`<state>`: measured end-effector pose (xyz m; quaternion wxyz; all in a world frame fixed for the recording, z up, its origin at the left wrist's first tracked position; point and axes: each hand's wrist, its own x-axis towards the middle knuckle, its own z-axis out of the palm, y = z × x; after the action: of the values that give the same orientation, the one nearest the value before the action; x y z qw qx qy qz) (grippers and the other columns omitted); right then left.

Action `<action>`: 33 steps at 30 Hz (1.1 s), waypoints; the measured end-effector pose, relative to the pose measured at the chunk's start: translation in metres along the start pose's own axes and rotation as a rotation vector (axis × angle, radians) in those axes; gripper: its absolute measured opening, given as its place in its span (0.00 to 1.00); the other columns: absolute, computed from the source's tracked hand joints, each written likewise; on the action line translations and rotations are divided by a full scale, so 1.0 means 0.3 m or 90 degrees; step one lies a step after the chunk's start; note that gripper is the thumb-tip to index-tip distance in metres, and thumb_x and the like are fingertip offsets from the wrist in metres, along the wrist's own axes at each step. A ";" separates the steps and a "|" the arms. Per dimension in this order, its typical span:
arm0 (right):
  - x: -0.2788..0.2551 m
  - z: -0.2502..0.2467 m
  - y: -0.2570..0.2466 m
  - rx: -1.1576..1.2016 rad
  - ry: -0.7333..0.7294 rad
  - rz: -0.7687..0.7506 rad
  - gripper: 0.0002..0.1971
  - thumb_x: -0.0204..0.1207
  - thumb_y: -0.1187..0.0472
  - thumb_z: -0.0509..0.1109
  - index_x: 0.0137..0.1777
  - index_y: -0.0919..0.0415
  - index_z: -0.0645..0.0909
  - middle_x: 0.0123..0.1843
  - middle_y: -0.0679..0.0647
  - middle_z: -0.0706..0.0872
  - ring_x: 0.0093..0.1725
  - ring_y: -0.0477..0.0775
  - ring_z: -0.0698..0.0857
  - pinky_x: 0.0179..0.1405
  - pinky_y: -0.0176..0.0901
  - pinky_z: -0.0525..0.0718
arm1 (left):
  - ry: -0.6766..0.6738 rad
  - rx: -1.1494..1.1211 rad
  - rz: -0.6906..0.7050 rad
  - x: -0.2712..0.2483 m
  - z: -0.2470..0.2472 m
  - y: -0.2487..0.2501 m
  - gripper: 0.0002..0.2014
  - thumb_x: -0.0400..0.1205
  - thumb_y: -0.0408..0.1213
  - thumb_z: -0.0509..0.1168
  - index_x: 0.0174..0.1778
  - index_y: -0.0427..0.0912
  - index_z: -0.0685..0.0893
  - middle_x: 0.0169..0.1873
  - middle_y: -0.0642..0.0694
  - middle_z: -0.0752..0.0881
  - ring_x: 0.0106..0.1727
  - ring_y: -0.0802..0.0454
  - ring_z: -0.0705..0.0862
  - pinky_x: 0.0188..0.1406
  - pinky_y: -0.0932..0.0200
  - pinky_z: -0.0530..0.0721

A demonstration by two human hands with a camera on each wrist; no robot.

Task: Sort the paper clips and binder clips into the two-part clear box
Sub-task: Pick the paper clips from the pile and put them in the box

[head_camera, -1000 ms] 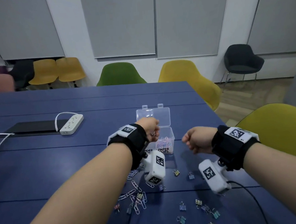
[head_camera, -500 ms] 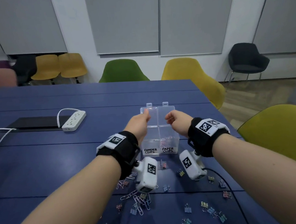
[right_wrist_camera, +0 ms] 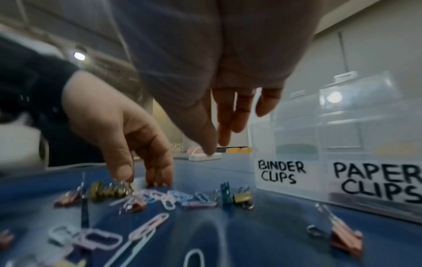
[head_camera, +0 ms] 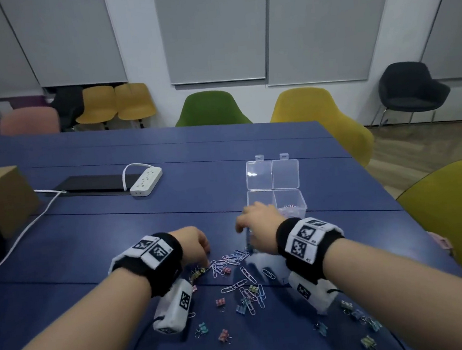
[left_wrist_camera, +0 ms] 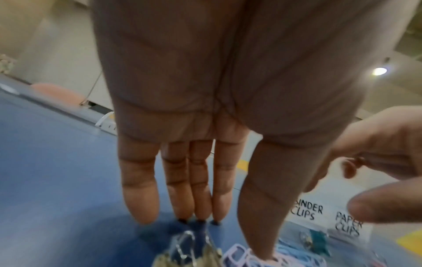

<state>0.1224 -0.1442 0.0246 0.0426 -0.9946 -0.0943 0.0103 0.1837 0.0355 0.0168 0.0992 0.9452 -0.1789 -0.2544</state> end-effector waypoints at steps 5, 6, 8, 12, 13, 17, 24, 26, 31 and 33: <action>0.060 0.057 -0.053 -0.165 -0.155 0.015 0.19 0.75 0.62 0.68 0.65 0.47 0.77 0.67 0.51 0.81 0.69 0.59 0.70 0.67 0.57 0.66 | 0.023 0.139 -0.006 0.019 0.033 0.067 0.18 0.68 0.42 0.78 0.51 0.40 0.88 0.46 0.45 0.89 0.47 0.47 0.87 0.48 0.55 0.85; 0.067 0.065 -0.059 -0.167 -0.167 0.015 0.18 0.75 0.63 0.69 0.63 0.48 0.78 0.66 0.52 0.82 0.68 0.60 0.71 0.65 0.56 0.67 | 0.025 0.151 -0.010 0.027 0.040 0.076 0.18 0.67 0.44 0.78 0.49 0.39 0.87 0.46 0.44 0.89 0.48 0.46 0.88 0.47 0.54 0.86; 0.075 0.080 -0.068 -0.170 -0.180 0.019 0.14 0.75 0.63 0.69 0.59 0.50 0.78 0.62 0.55 0.83 0.67 0.62 0.72 0.63 0.55 0.70 | 0.024 0.166 -0.008 0.038 0.053 0.093 0.17 0.67 0.46 0.79 0.45 0.40 0.85 0.44 0.44 0.88 0.48 0.45 0.88 0.46 0.54 0.86; 0.059 0.093 -0.072 -0.146 -0.185 0.046 0.11 0.74 0.61 0.68 0.56 0.52 0.79 0.58 0.61 0.81 0.62 0.68 0.77 0.61 0.55 0.77 | 0.024 0.203 -0.039 0.048 0.068 0.127 0.14 0.71 0.43 0.77 0.34 0.40 0.79 0.38 0.44 0.85 0.51 0.43 0.88 0.46 0.55 0.84; 0.049 0.092 -0.074 -0.145 -0.182 0.042 0.11 0.75 0.61 0.67 0.57 0.53 0.79 0.58 0.62 0.82 0.61 0.69 0.79 0.60 0.54 0.78 | 0.024 0.205 -0.045 0.050 0.069 0.133 0.15 0.71 0.42 0.77 0.31 0.40 0.77 0.34 0.44 0.82 0.50 0.43 0.87 0.45 0.56 0.83; 0.012 0.094 -0.089 -0.159 -0.176 0.020 0.10 0.76 0.64 0.66 0.56 0.60 0.81 0.55 0.62 0.87 0.56 0.66 0.85 0.54 0.51 0.81 | 0.017 0.212 -0.069 0.054 0.076 0.139 0.17 0.74 0.43 0.74 0.54 0.37 0.85 0.54 0.42 0.87 0.60 0.43 0.86 0.55 0.55 0.83; -0.047 0.095 -0.112 -0.180 -0.179 0.030 0.12 0.78 0.61 0.66 0.59 0.63 0.80 0.58 0.63 0.86 0.61 0.65 0.83 0.58 0.53 0.78 | 0.047 0.120 -0.063 0.030 0.114 0.103 0.23 0.70 0.48 0.76 0.55 0.38 0.87 0.55 0.41 0.89 0.59 0.43 0.87 0.58 0.52 0.86; -0.067 0.085 -0.107 -0.113 -0.163 0.060 0.11 0.77 0.62 0.65 0.57 0.62 0.81 0.58 0.62 0.87 0.60 0.65 0.84 0.58 0.52 0.80 | 0.050 0.093 -0.054 0.011 0.120 0.095 0.21 0.71 0.46 0.76 0.55 0.38 0.87 0.54 0.40 0.90 0.58 0.43 0.88 0.57 0.52 0.86; -0.123 0.056 -0.022 0.364 -0.065 0.208 0.11 0.75 0.69 0.65 0.35 0.56 0.77 0.38 0.53 0.85 0.44 0.55 0.86 0.48 0.46 0.87 | 0.057 0.049 -0.003 -0.033 0.129 0.078 0.13 0.75 0.38 0.72 0.52 0.36 0.87 0.46 0.41 0.90 0.44 0.43 0.86 0.46 0.57 0.86; -0.154 0.056 0.010 0.637 -0.021 0.300 0.12 0.78 0.72 0.60 0.36 0.59 0.76 0.32 0.55 0.80 0.36 0.52 0.85 0.28 0.40 0.81 | 0.075 -0.021 0.026 -0.048 0.128 0.067 0.04 0.75 0.36 0.73 0.43 0.42 0.86 0.38 0.44 0.85 0.38 0.47 0.81 0.34 0.63 0.81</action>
<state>0.0772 -0.1544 0.0083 0.5054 -0.8467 0.1464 0.0784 0.1463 0.0189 -0.0038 0.1302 0.9529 -0.1877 -0.1994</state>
